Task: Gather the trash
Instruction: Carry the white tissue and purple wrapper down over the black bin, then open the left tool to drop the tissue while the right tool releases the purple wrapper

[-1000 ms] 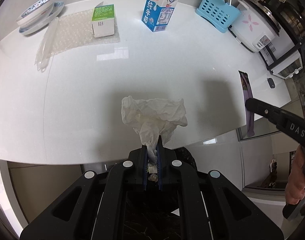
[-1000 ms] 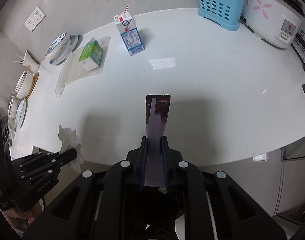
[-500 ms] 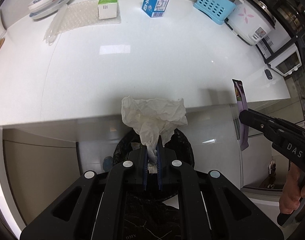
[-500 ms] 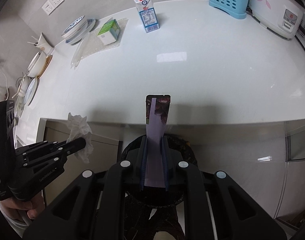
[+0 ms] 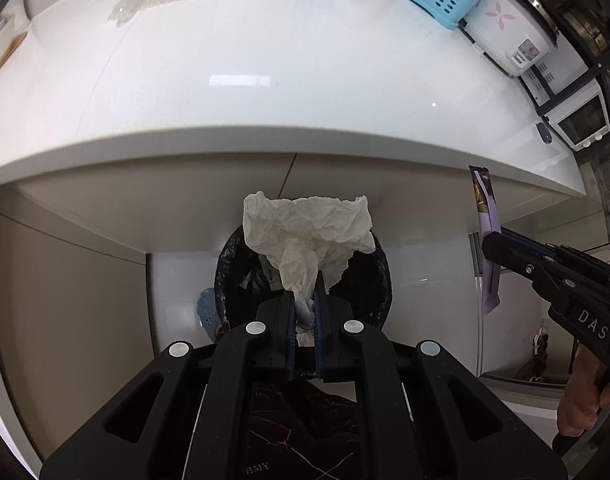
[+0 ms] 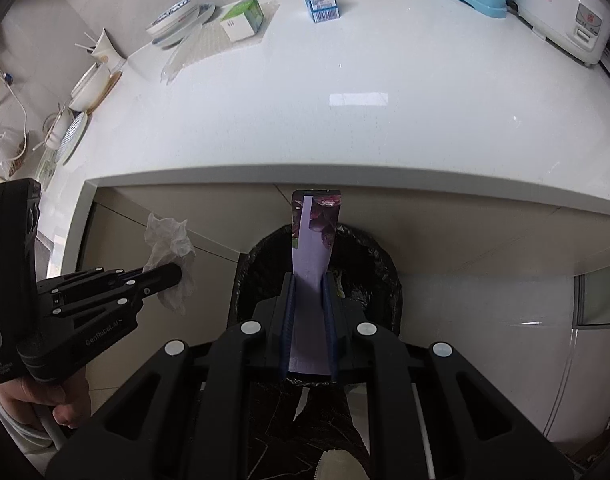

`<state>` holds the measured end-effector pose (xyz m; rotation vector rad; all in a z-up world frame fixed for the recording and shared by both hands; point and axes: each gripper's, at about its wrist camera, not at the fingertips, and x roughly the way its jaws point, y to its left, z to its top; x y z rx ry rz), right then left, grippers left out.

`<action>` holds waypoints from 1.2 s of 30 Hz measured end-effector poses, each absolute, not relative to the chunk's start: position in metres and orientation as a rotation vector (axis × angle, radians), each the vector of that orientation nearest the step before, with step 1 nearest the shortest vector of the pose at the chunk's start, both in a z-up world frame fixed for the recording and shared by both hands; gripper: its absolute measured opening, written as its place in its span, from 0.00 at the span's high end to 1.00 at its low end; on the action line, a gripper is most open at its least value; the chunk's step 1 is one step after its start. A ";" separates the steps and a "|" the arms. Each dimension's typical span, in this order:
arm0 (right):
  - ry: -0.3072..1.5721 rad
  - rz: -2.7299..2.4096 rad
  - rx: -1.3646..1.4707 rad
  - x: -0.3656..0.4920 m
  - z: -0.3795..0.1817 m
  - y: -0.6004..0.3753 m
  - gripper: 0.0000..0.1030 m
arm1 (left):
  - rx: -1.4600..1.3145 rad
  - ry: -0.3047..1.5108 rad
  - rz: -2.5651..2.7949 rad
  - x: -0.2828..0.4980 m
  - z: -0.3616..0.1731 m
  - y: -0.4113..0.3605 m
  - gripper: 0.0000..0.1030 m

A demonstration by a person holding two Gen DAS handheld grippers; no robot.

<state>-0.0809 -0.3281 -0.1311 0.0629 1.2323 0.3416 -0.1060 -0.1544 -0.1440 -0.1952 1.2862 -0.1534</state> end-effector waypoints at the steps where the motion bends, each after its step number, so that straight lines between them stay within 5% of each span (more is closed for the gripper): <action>1: 1.233 0.337 0.051 -0.084 -0.135 -0.328 0.88 | -0.198 1.289 -0.152 -0.108 -0.148 -0.154 0.94; 36: 1.410 0.315 0.013 -0.088 -0.259 -0.326 0.88 | -0.086 1.392 -0.183 -0.097 -0.275 -0.176 0.94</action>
